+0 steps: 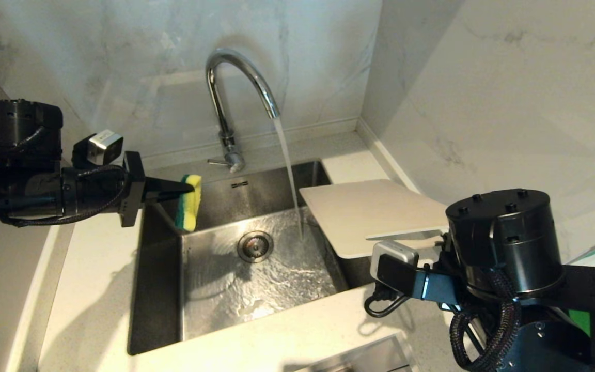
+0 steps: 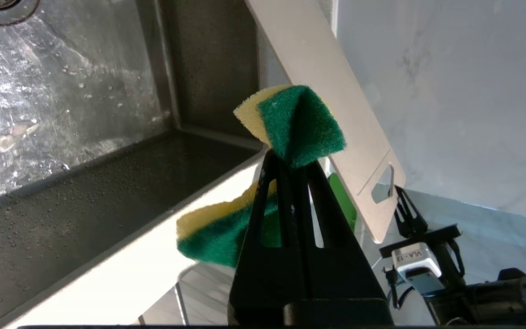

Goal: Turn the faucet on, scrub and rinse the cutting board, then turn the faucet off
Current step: Put down the cutting board

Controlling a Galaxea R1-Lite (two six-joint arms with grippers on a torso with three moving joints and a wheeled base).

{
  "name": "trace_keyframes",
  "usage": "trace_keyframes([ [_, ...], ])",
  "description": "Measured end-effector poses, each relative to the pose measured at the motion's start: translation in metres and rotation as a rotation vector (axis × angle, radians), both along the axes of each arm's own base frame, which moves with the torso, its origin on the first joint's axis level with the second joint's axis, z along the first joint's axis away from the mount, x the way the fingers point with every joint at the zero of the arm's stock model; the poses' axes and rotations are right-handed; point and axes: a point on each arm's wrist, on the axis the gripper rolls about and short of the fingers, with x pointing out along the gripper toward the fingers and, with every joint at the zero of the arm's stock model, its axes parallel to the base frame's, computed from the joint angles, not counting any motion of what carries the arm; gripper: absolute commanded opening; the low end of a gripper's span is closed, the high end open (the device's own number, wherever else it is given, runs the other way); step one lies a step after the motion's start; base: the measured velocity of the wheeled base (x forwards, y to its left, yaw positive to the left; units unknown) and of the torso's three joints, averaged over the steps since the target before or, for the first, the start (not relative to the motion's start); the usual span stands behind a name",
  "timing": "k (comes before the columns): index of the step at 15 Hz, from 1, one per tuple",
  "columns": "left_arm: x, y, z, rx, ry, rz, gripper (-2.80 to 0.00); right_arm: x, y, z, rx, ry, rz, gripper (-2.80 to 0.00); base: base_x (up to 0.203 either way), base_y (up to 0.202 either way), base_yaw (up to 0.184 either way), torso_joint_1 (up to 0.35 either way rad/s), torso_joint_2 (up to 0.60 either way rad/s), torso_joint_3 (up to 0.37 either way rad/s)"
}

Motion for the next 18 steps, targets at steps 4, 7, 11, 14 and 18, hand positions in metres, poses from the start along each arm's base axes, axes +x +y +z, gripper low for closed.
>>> trace_keyframes([
  [4, 0.001, 0.0, 0.0, 0.001, 0.001, 0.001, -2.8, -0.003, -0.003, -0.014, 0.048, 0.069, 0.021, -2.8, 0.0, 0.0, 0.0, 0.0, 0.0, 0.0],
  [7, 0.001, 0.0, 0.001, 0.0, -0.001, 0.0, -2.8, -0.009, -0.007, -0.027, 0.105, 0.171, 0.019, -2.8, 0.0, 0.0, 0.0, 0.0, 0.0, 0.0],
  [11, 0.003, -0.001, -0.001, 0.001, 0.004, -0.001, -2.8, -0.015, -0.01, -0.041, 0.177, 0.286, 0.02, -2.8, 0.0, 0.0, 0.0, 0.0, 0.0, 0.0],
  [14, 0.003, -0.001, 0.0, 0.001, 0.0, -0.001, -2.8, -0.013, -0.007, -0.051, 0.227, 0.344, 0.046, -2.8, 0.0, 0.0, 0.0, 0.0, 0.0, 0.0],
  [18, 0.002, -0.002, 0.001, 0.001, -0.003, -0.001, -2.8, -0.011, -0.005, -0.067, 0.291, 0.441, 0.057, -2.8, 0.0, 0.0, 0.0, 0.0, 0.0, 0.0],
])
